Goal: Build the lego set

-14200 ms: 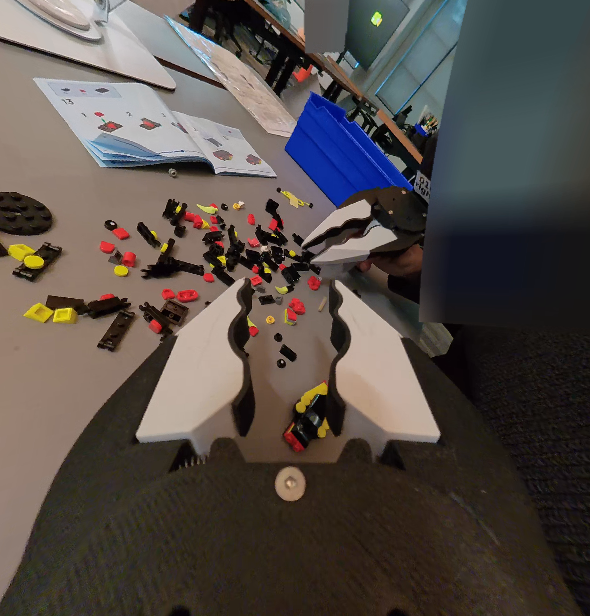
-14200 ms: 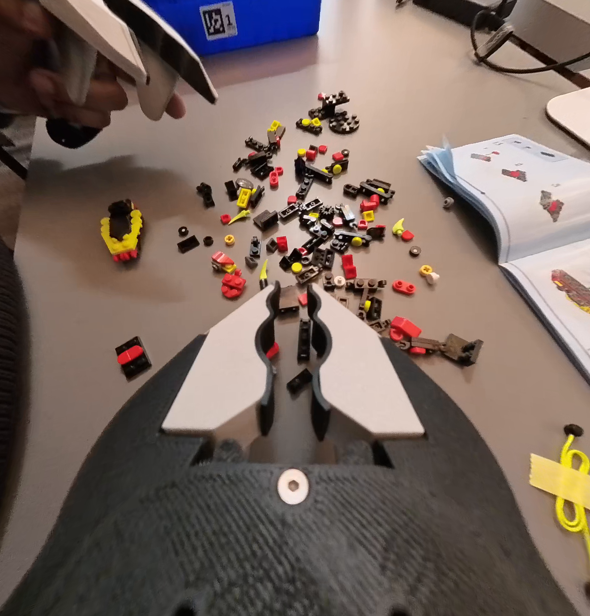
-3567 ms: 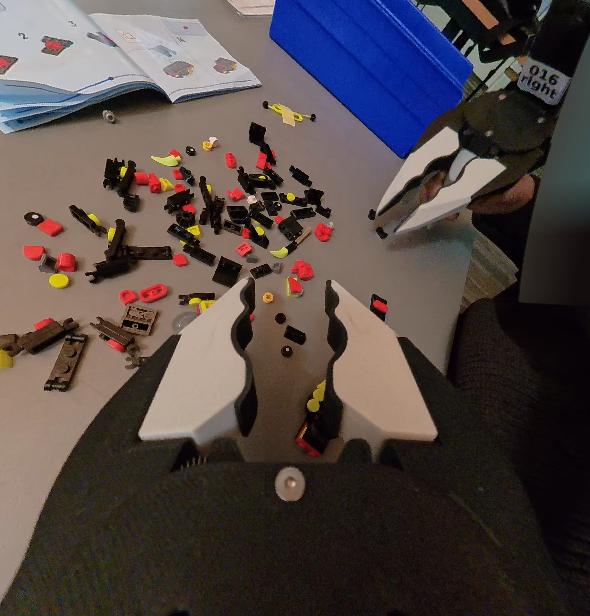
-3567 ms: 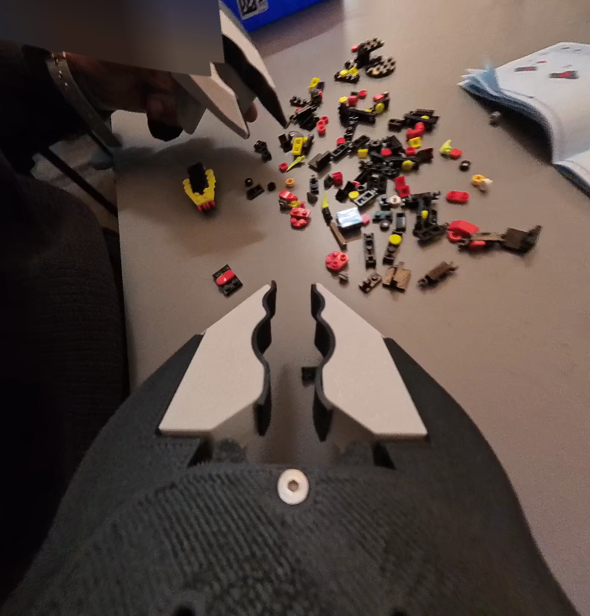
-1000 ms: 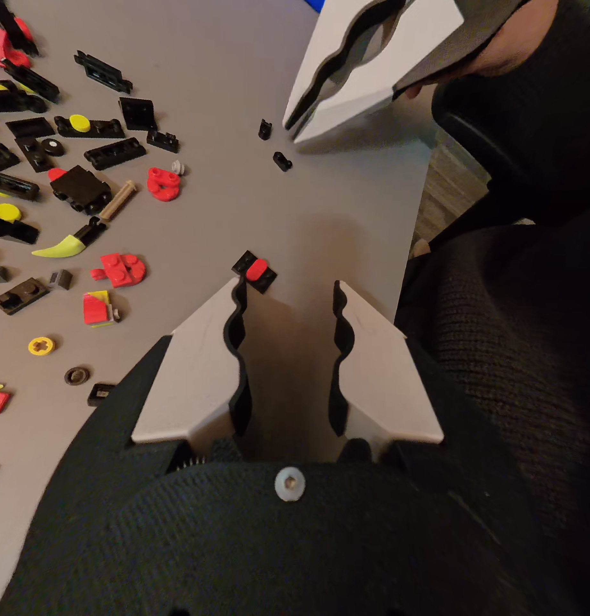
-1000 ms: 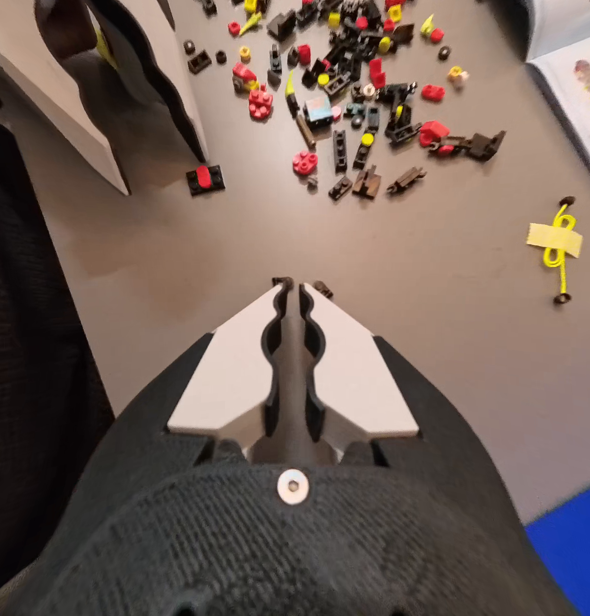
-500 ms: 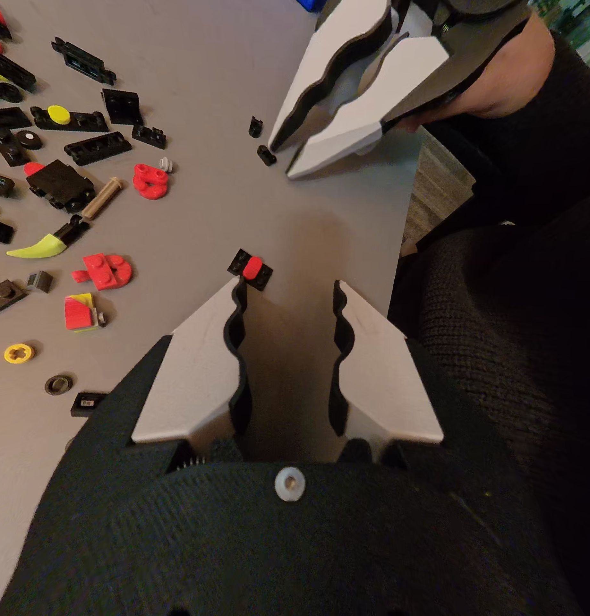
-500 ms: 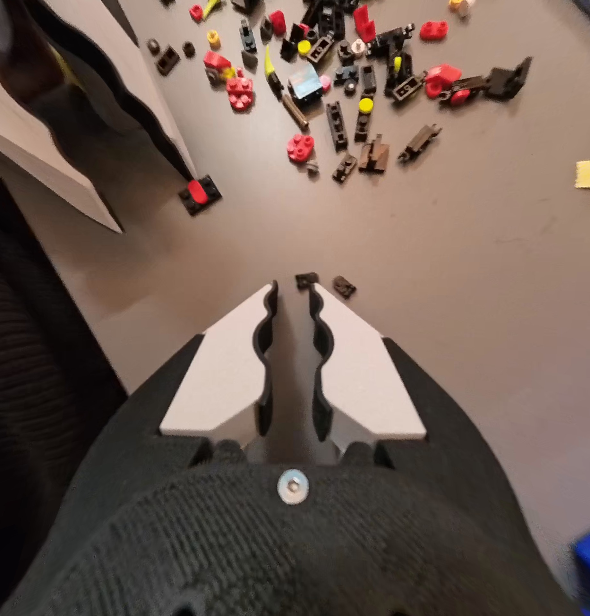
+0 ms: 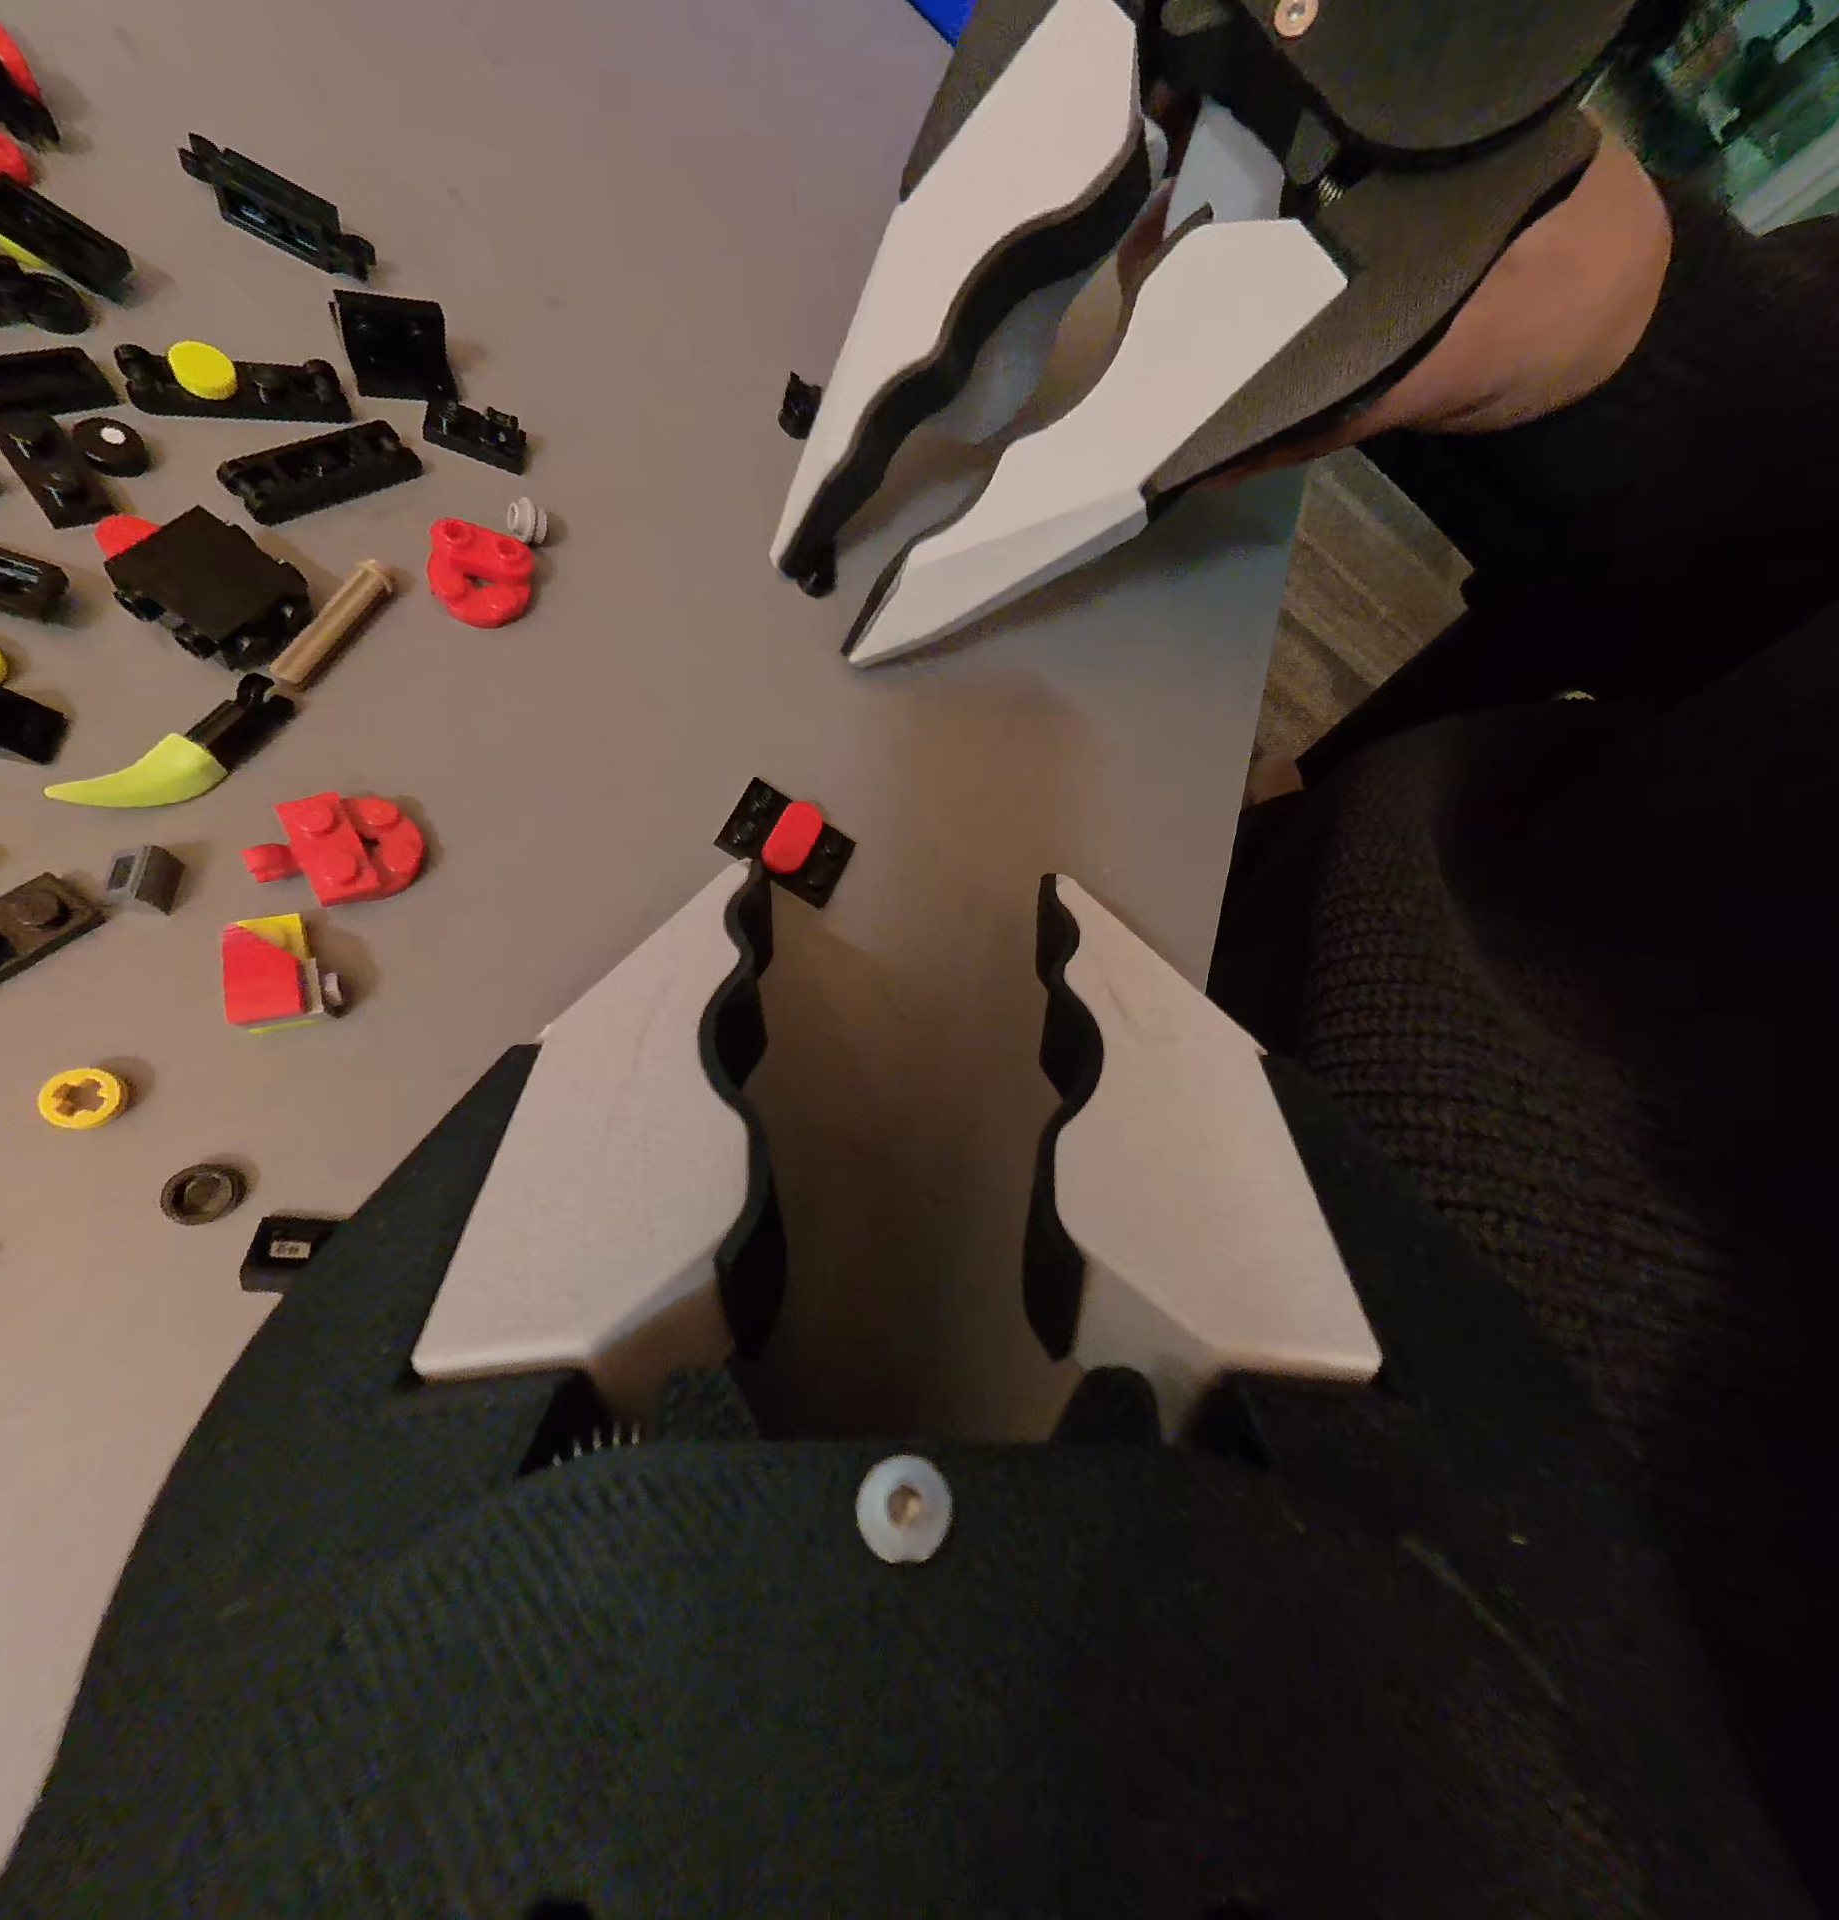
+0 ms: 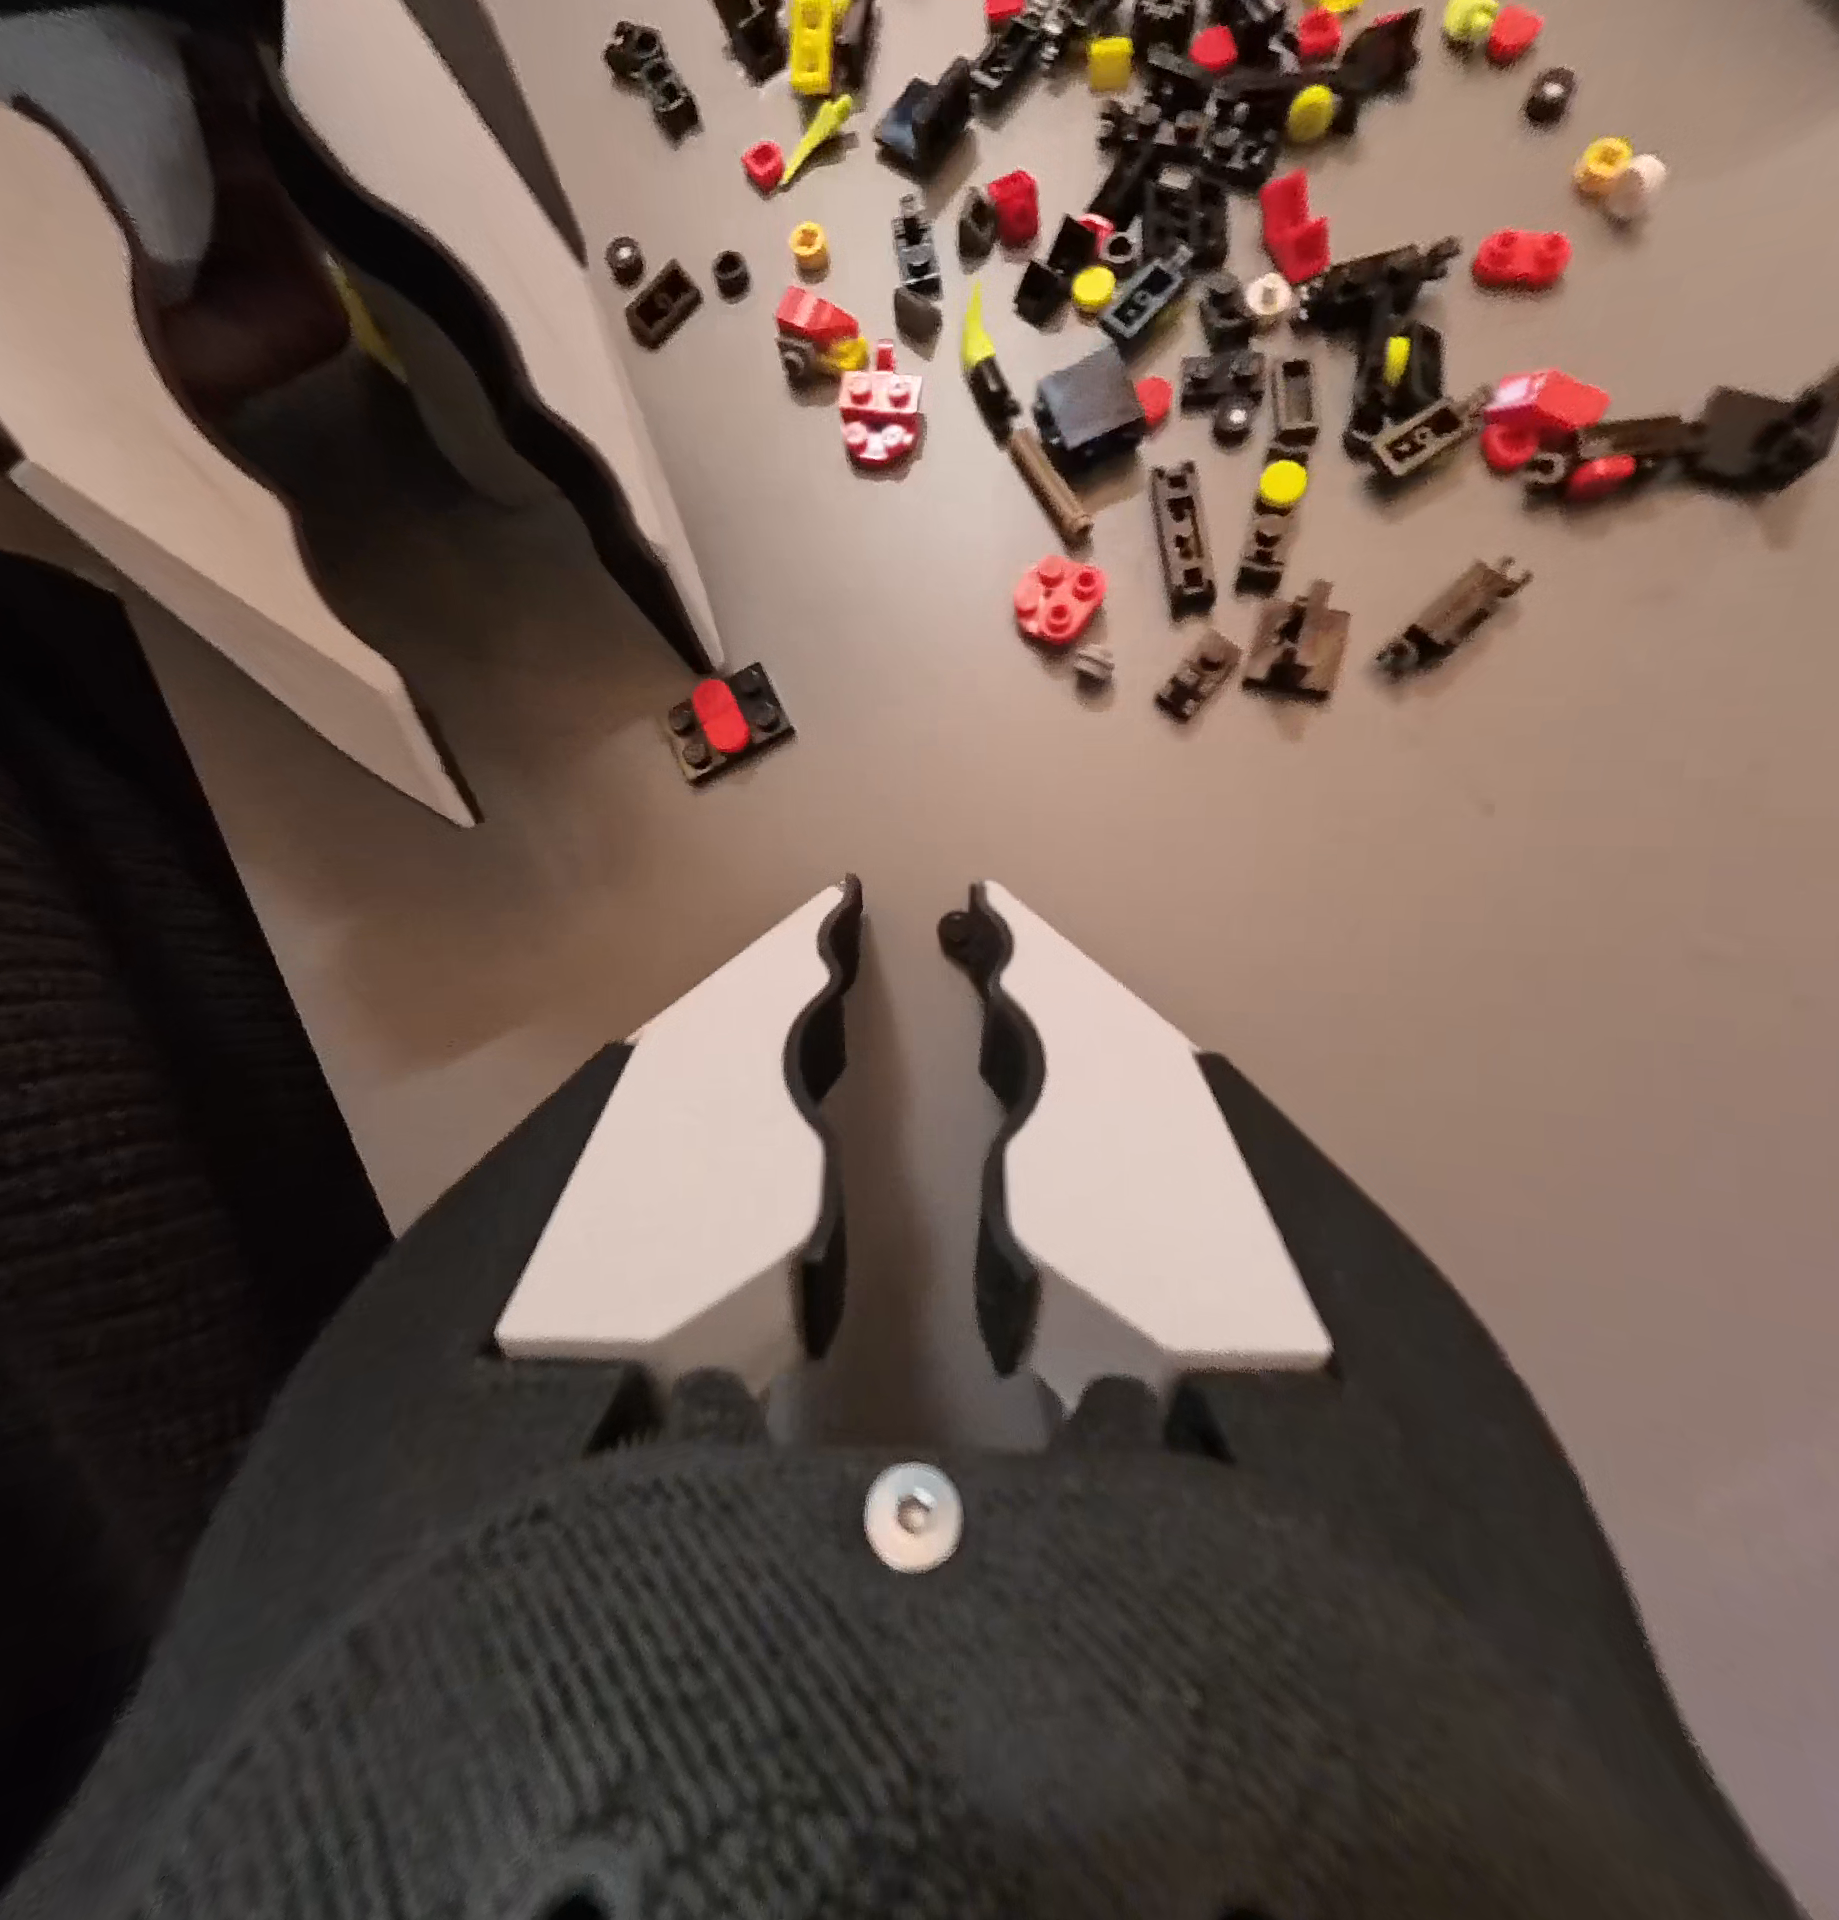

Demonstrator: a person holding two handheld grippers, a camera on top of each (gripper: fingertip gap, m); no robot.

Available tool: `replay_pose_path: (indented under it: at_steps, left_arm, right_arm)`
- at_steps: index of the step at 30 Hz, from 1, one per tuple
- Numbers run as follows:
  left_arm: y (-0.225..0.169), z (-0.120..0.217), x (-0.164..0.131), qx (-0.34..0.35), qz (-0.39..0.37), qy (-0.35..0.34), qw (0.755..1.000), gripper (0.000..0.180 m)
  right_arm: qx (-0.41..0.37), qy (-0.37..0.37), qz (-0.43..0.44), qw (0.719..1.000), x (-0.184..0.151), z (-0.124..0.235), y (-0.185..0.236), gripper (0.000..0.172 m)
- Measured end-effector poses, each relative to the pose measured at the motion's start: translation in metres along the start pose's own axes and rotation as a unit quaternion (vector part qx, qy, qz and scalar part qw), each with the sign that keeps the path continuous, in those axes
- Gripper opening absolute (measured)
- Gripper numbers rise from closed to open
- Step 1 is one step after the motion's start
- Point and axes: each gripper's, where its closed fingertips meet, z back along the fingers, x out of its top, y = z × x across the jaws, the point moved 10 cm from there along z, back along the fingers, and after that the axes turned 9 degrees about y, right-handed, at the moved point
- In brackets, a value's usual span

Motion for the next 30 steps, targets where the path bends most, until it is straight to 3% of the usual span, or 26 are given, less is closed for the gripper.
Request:
replay_pose_path:
  at_steps: [6,10,17,23,30]
  left_arm:
    - [0.001,0.001,0.0,0.006,-0.002,-0.001,1.0,0.049]
    - [0.001,0.002,0.0,0.003,0.0,-0.002,1.0,0.049]
    - [-0.002,0.002,-0.001,-0.004,-0.009,0.003,1.0,0.049]
    - [-0.001,0.003,-0.002,0.001,-0.009,0.003,1.0,0.049]
    - [-0.001,0.003,-0.003,-0.001,-0.006,0.003,1.0,0.049]
  right_arm:
    - [-0.036,-0.017,0.049,0.998,-0.005,0.011,-0.003,0.021]
    - [-0.045,-0.019,0.126,0.991,-0.012,0.015,-0.009,0.019]
    - [0.047,-0.075,0.175,0.981,-0.012,0.021,-0.027,0.02]
    - [0.044,-0.033,0.214,0.975,-0.009,0.005,-0.025,0.021]
    - [0.044,-0.027,0.207,0.977,-0.011,0.005,-0.024,0.008]
